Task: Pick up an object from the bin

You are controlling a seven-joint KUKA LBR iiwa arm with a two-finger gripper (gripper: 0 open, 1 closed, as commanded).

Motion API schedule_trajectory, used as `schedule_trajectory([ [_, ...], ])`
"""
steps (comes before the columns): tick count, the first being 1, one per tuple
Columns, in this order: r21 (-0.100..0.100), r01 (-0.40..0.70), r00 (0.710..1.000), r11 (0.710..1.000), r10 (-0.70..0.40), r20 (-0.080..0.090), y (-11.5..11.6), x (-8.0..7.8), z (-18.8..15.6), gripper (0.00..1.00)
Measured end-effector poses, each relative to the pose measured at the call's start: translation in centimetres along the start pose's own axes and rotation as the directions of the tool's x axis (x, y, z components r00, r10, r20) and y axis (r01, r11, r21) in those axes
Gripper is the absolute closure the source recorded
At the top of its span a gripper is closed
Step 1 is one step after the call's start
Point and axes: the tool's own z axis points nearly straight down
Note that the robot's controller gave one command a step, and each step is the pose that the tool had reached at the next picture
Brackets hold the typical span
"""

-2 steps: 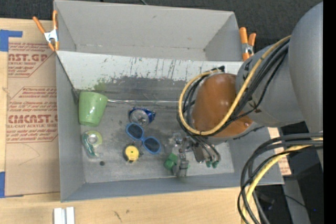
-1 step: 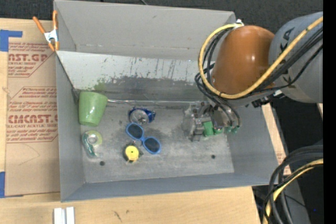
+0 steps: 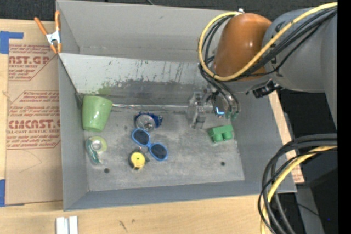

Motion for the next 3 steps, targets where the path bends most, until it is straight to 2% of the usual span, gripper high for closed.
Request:
schedule_trajectory([
  [1, 0.000, 0.001, 1.000, 1.000, -0.001, -0.001, 0.1, 0.2, -0.3, 0.00],
  [2, 0.000, 0.333, 0.943, 0.943, -0.333, -0.005, -9.0, 0.2, 5.4, 0.00],
  [3, -0.002, 0.335, 0.942, 0.942, -0.335, -0.002, -8.8, 0.1, 5.3, 1.00],
])
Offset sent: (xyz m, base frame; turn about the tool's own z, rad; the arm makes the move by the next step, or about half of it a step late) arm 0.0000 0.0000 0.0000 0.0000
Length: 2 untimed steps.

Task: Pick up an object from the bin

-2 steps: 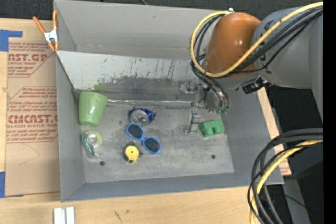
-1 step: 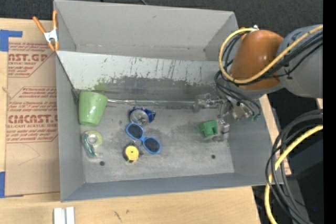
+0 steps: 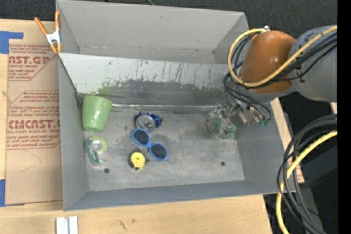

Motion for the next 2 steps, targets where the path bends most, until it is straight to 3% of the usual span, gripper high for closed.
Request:
schedule_trajectory([
  [1, 0.000, 0.000, 1.000, 1.000, 0.000, 0.000, 0.0, 0.0, 0.0, 0.00],
  [2, 0.003, -0.007, 1.000, 1.000, 0.007, 0.000, -5.7, 1.7, 2.4, 0.00],
])
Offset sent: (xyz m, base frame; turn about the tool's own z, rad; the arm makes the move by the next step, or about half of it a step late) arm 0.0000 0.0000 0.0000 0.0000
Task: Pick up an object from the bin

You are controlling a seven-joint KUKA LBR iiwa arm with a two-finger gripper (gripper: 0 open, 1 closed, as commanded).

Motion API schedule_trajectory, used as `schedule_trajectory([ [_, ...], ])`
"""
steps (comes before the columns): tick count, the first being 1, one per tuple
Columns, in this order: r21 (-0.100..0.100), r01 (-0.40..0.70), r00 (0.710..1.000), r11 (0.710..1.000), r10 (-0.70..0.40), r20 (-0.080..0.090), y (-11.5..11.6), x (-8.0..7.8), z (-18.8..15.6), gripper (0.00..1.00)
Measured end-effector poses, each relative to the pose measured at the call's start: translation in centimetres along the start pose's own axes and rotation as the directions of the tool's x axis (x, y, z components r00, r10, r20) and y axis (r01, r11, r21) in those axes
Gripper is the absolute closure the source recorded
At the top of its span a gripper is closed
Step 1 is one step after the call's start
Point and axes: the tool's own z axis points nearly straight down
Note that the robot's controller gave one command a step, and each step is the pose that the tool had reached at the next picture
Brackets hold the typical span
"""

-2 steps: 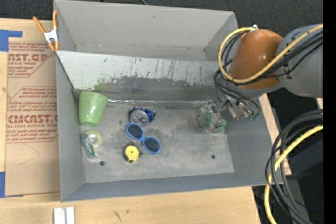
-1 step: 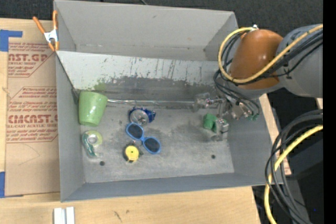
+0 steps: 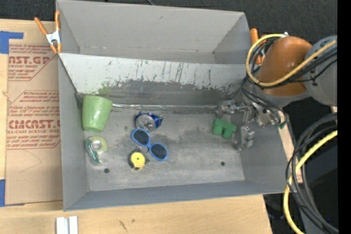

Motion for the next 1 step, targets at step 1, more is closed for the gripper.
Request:
schedule_trajectory([
  [1, -0.002, 0.004, 1.000, 1.000, -0.004, 0.001, 0.31, -0.17, -0.12, 1.00],
])
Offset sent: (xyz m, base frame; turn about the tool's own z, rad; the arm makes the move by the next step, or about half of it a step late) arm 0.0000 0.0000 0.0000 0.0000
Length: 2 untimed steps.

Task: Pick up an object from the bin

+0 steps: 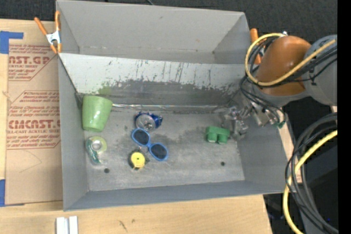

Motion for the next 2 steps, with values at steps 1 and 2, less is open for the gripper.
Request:
schedule_trajectory([
  [1, 0.000, 0.000, 1.000, 1.000, 0.000, 0.000, 0.0, 0.0, 0.0, 0.00],
  [2, -0.002, 0.089, 0.996, 0.996, -0.089, -0.002, 4.1, 0.5, 0.0, 0.00],
])
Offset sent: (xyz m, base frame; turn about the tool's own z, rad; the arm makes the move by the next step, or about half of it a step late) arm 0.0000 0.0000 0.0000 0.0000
